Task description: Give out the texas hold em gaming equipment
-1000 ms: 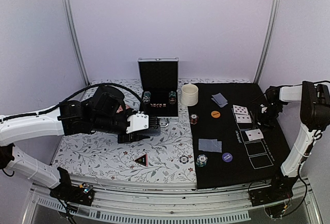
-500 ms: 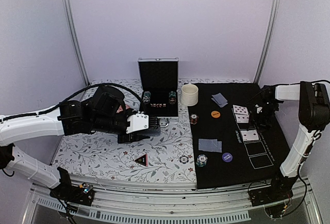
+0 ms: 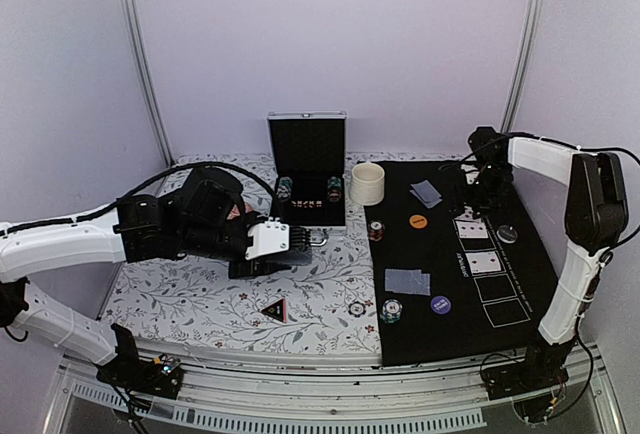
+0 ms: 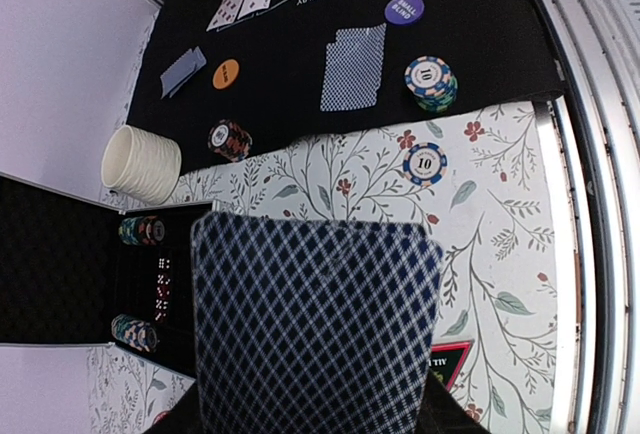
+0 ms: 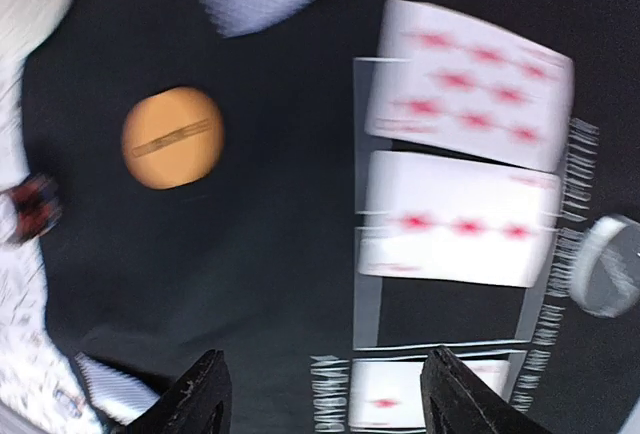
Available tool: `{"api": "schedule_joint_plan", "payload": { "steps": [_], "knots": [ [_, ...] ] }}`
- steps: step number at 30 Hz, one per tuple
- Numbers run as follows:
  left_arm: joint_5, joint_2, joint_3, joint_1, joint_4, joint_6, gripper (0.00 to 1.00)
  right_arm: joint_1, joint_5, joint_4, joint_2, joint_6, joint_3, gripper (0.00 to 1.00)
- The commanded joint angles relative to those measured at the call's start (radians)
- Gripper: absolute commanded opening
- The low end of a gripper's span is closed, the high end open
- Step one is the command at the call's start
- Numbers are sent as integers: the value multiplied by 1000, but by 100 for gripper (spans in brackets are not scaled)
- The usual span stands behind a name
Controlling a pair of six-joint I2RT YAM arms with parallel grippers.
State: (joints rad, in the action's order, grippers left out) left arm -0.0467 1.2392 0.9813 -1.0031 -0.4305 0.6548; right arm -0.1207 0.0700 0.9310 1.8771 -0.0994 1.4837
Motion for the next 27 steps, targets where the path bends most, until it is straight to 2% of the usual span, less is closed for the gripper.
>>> {"api": "schedule_joint_plan", "payload": {
  "steps": [1,3,6,9,11,15,18,27],
  "knots": [
    [-39,21,-18,5,15,6,46,-200,143,-56,-109,38,21,67],
    [-44,31,-16,5,16,6,45,-281,254,-110,-149,24,10,67],
    [-43,43,-9,5,18,3,45,-436,508,-344,-209,-27,-75,67],
    [-48,52,-9,5,22,2,45,-567,673,-652,-254,-99,-203,69],
    [-44,63,-4,5,22,-1,44,-611,740,-898,-284,-235,-309,74],
    [-49,69,5,5,22,-7,44,-638,737,-1212,-282,-441,-443,78],
    [-46,67,7,5,27,-10,44,-665,758,-1273,-231,-513,-437,80],
    [-43,66,5,5,30,-14,44,-736,839,-1349,-132,-534,-424,77]
  ]
}}
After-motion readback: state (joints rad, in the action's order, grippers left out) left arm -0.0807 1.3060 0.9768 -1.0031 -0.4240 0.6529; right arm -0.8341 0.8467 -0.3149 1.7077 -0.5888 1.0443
